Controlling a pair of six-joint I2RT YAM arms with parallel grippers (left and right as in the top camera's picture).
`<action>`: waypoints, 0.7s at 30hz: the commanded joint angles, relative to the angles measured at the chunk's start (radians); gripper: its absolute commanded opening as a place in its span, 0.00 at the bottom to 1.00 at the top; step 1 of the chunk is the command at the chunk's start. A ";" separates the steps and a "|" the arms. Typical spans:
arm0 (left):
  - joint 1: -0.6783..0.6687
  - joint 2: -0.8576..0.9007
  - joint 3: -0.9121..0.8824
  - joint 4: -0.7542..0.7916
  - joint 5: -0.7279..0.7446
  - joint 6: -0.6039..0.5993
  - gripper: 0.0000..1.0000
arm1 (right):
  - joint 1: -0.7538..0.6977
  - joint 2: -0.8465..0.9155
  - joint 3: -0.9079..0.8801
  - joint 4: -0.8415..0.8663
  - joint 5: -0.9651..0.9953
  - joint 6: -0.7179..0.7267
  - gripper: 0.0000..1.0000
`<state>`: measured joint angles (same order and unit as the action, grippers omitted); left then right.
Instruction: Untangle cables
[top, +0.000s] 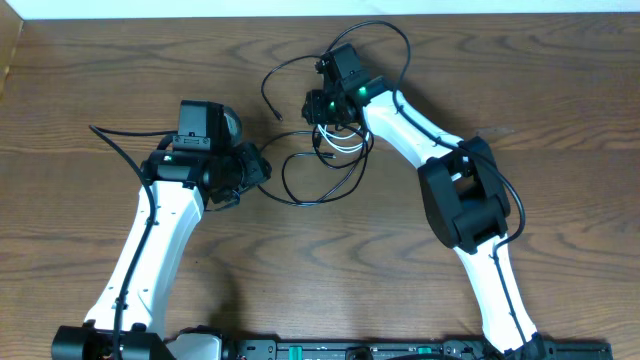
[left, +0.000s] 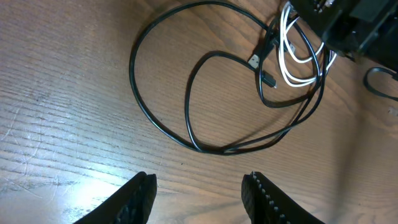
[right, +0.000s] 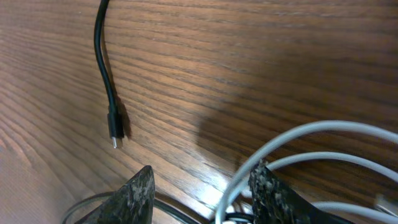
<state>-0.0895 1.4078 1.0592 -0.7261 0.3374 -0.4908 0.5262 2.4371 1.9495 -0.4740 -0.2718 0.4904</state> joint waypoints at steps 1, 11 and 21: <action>0.004 -0.005 0.005 -0.003 -0.010 -0.001 0.49 | 0.019 0.039 0.014 0.014 0.031 0.056 0.43; 0.004 -0.005 0.005 -0.022 -0.014 0.000 0.49 | 0.065 0.096 0.010 -0.033 0.082 0.043 0.09; 0.004 -0.005 0.005 -0.026 -0.018 0.000 0.49 | -0.031 -0.039 0.013 -0.134 -0.392 -0.216 0.01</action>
<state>-0.0895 1.4078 1.0592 -0.7486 0.3340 -0.4942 0.5522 2.4763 1.9747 -0.5621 -0.4061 0.4072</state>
